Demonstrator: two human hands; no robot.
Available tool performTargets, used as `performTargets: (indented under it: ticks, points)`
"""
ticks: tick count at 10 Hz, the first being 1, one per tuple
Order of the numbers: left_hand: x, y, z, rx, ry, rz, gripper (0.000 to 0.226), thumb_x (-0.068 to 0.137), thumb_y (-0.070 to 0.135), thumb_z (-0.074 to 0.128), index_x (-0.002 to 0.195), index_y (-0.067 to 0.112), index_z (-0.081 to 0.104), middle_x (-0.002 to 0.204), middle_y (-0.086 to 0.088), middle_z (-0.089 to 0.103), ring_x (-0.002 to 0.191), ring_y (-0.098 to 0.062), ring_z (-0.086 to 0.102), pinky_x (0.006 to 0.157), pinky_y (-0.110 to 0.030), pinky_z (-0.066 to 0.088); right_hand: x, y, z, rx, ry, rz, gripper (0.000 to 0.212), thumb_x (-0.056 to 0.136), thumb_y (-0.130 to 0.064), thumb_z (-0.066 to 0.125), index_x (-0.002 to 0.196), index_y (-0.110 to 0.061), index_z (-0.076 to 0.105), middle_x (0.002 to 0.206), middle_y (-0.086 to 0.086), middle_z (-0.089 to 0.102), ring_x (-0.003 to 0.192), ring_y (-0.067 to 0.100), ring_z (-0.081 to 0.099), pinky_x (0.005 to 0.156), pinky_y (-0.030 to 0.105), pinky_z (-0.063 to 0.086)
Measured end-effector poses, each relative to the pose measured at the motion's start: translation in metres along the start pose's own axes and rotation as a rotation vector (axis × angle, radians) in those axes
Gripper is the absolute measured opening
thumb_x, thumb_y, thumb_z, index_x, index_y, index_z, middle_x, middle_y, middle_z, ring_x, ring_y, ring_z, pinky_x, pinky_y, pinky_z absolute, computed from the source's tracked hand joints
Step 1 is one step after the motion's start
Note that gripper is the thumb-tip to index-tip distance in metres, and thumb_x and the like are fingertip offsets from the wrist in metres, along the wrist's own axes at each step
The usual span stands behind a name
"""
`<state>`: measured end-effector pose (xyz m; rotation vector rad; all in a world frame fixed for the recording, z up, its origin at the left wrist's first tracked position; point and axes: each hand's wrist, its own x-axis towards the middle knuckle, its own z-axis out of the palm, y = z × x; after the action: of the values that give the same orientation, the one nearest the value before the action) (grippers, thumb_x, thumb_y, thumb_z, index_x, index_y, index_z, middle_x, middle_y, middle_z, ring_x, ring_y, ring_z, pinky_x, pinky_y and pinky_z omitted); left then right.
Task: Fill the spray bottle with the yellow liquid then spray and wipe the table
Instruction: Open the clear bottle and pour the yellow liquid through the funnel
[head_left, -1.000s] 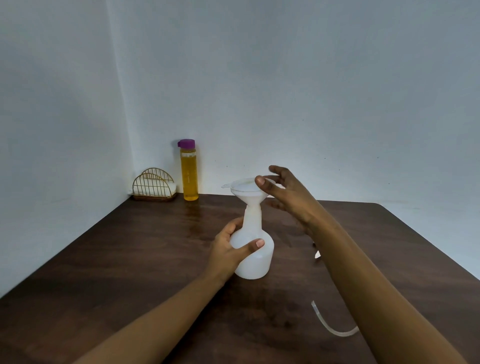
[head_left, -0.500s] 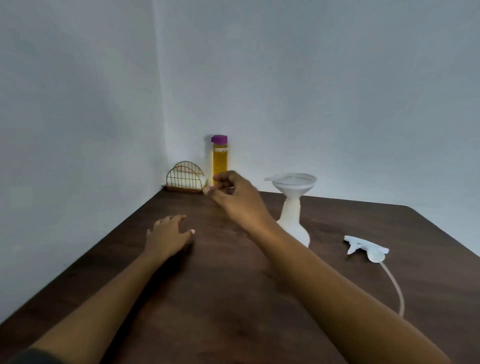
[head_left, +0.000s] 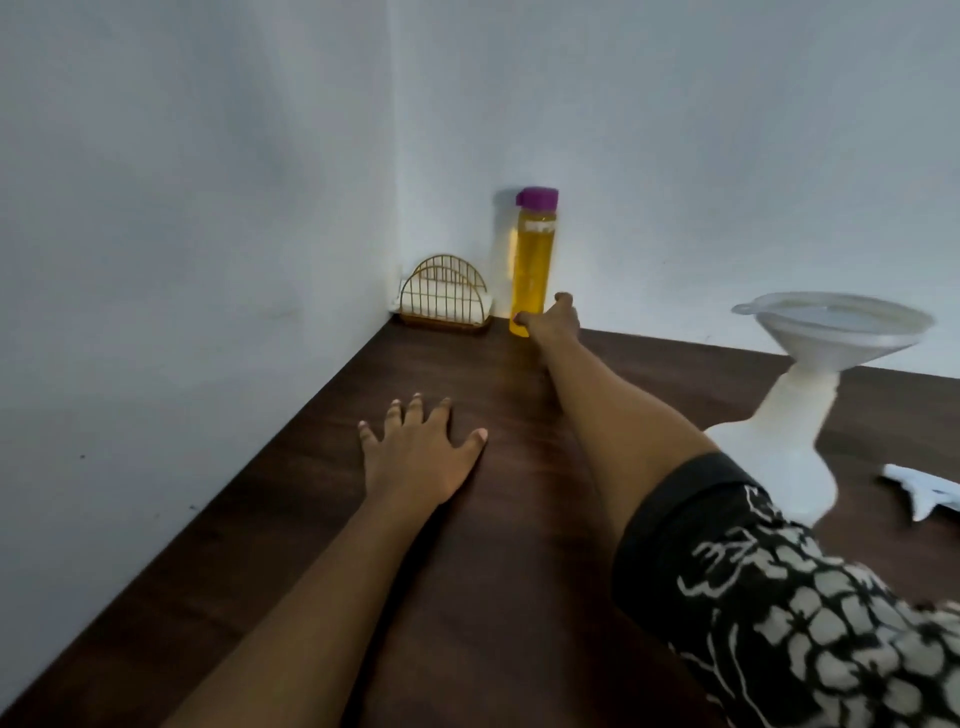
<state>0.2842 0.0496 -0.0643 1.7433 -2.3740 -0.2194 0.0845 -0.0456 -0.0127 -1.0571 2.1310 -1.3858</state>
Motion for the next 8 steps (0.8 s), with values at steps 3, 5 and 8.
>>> performTargets:
  ticks: [3, 5, 8]
  points:
    - [0.003, 0.001, 0.007, 0.018, 0.013, -0.018, 0.071, 0.086, 0.071, 0.02, 0.148, 0.037, 0.013, 0.16, 0.0, 0.008, 0.147, -0.024, 0.002, 0.113, -0.057, 0.002, 0.049, 0.003, 0.032, 0.072, 0.107, -0.025, 0.079, 0.076, -0.033, 0.076, 0.138, -0.011, 0.033, 0.137, 0.011, 0.047, 0.126, 0.029, 0.045, 0.099, 0.037, 0.04]
    - [0.004, 0.002, 0.006, 0.022, 0.002, -0.026, 0.071, 0.086, 0.072, 0.02, 0.148, 0.037, 0.013, 0.16, 0.0, 0.008, 0.147, -0.024, 0.002, 0.113, -0.057, 0.001, 0.052, -0.002, 0.022, -0.086, 0.073, -0.063, 0.065, 0.076, -0.028, 0.074, 0.128, -0.008, 0.041, 0.131, 0.011, 0.049, 0.121, 0.029, 0.049, 0.085, 0.034, 0.041]
    - [0.0, 0.002, -0.001, -0.011, -0.006, -0.023, 0.072, 0.086, 0.072, 0.026, 0.147, 0.035, 0.021, 0.159, -0.001, 0.014, 0.146, -0.025, 0.008, 0.113, -0.058, 0.006, -0.026, 0.002, -0.009, -0.156, -0.037, -0.143, 0.059, 0.074, -0.033, 0.077, 0.12, -0.008, 0.051, 0.122, 0.01, 0.06, 0.113, 0.028, 0.056, 0.082, 0.031, 0.042]
